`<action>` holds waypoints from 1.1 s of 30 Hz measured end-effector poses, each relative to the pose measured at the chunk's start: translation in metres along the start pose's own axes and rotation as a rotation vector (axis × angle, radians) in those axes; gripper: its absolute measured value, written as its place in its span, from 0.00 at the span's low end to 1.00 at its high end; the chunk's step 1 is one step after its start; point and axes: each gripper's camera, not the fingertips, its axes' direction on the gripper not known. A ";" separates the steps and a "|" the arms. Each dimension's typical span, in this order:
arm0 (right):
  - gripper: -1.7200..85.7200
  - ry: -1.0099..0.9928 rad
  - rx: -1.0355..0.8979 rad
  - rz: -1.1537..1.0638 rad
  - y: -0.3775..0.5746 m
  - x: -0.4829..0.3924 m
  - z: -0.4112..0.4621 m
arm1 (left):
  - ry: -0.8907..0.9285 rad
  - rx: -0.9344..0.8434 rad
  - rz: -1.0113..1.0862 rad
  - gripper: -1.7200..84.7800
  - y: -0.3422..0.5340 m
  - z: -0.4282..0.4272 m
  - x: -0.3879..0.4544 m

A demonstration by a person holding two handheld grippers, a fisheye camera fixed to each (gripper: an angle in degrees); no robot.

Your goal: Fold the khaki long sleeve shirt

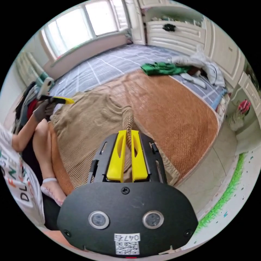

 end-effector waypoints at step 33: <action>0.11 0.296 0.099 0.428 0.288 -0.143 -0.037 | 0.436 0.055 -0.187 0.01 0.267 0.518 -0.083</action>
